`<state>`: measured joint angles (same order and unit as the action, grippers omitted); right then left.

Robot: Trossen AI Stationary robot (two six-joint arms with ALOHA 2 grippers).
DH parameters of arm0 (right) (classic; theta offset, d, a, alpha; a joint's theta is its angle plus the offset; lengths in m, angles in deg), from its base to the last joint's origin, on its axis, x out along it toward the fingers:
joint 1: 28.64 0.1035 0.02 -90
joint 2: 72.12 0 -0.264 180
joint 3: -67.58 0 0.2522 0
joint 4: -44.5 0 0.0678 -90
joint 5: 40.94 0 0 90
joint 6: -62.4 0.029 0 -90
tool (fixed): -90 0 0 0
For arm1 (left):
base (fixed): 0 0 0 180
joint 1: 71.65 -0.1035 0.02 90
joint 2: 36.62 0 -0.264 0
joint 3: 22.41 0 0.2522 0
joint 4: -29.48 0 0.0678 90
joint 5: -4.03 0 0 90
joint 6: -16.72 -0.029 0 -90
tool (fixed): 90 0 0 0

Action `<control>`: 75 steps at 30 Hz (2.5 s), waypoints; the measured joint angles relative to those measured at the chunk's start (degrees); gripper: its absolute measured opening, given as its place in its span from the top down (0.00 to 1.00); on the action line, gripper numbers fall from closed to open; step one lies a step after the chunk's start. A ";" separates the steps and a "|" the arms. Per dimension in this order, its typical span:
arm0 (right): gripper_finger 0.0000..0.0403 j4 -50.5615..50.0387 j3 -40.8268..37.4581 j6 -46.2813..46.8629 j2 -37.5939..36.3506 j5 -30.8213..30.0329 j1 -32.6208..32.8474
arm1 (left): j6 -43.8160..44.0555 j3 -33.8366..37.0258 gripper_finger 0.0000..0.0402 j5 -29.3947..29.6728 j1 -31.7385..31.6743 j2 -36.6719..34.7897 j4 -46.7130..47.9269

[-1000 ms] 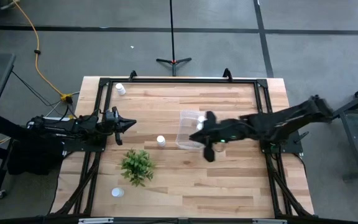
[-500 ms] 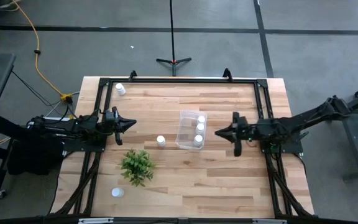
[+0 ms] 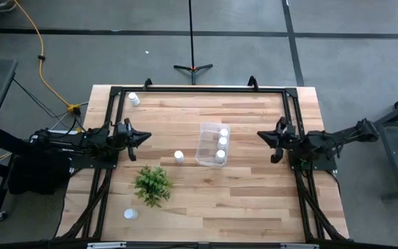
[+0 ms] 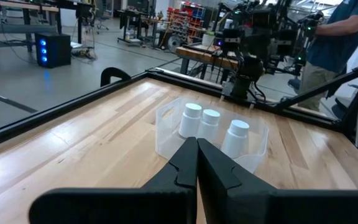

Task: Pick and place pill bottles into a basket
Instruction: Put the white medicine bottle into the transparent bin

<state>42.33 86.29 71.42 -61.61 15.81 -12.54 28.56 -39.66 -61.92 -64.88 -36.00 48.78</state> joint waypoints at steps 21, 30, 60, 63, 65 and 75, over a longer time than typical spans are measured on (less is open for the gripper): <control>1.00 -7.12 -4.39 2.56 -9.85 -10.52 0.00 | 5.10 0.00 0.88 0.90 0.00 0.00 -0.24; 1.00 -7.38 -4.41 -0.55 -9.76 -11.22 0.00 | 7.01 0.00 0.88 -3.45 0.00 0.00 -4.53; 0.99 -7.19 -4.45 5.96 -9.76 -9.71 -0.04 | 4.38 -20.89 0.42 8.67 0.00 30.87 -35.13; 1.00 -7.17 -4.45 3.59 -9.76 -9.84 -0.04 | 1.99 -24.08 0.42 8.70 0.00 36.70 -30.06; 0.99 -7.16 -4.45 2.12 -9.75 -9.83 -0.04 | 1.47 -26.73 0.42 8.62 0.00 40.92 -26.38; 0.99 -7.32 -4.45 0.92 -9.75 -9.61 -0.04 | 1.49 -46.50 0.42 5.93 0.00 58.54 -1.47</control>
<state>35.01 81.84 72.34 -71.36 6.20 -12.59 30.04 -86.16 -56.00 -64.88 22.54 47.32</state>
